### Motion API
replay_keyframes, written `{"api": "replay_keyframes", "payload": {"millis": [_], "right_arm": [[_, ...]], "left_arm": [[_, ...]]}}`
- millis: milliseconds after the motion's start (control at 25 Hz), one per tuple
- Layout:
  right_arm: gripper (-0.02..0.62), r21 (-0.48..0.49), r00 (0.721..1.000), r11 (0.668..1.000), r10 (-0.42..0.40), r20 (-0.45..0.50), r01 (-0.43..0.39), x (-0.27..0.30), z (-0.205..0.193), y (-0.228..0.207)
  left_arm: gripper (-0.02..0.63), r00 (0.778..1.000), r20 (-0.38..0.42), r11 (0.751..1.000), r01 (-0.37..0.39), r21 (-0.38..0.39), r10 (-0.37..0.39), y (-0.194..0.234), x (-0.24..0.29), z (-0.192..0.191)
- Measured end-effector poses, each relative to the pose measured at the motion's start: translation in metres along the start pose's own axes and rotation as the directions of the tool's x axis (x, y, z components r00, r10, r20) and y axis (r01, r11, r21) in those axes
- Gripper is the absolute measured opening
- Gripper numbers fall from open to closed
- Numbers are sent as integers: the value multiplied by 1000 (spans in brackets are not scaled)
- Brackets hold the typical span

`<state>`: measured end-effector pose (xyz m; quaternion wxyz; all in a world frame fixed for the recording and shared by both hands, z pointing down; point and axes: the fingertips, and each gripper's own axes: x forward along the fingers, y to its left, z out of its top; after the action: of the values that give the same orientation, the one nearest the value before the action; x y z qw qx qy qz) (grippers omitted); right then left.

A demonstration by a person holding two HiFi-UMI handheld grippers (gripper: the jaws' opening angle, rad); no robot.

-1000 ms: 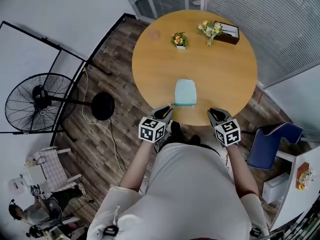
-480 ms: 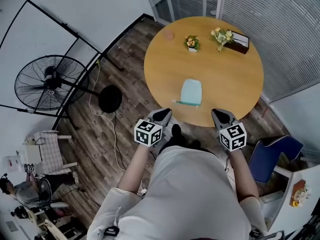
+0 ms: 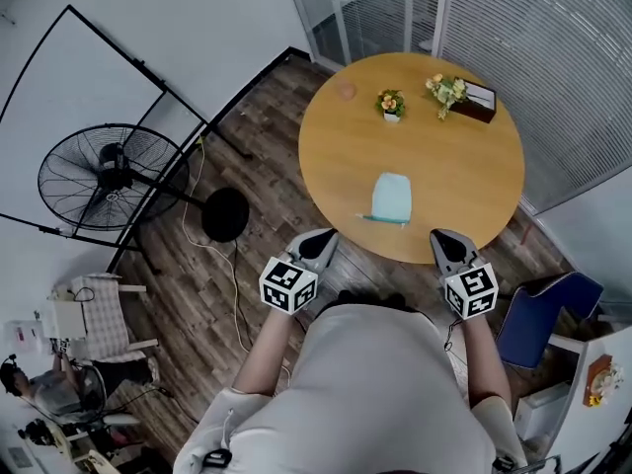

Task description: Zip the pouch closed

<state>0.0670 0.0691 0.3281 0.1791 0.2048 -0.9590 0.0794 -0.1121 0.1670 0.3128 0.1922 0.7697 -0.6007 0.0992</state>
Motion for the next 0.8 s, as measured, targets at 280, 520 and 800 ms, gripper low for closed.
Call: {"api": "replay_keyframes", "payload": {"millis": [280,520,800], "right_arm": [[3,-14,995,997,-70,65,71,-8,33,25],[3,-12,991,993,-115,75,116,-14,40,27],[3,2,988,990,-142,65,142,-10,36,30]], "left_arm": [[20,999,22,999,41,14,-42,17,-21,10],[20,995,25,995,98,25,-99,14,-18,16],[20,992,20,992,120,27,-121,19,-17,14]]}}
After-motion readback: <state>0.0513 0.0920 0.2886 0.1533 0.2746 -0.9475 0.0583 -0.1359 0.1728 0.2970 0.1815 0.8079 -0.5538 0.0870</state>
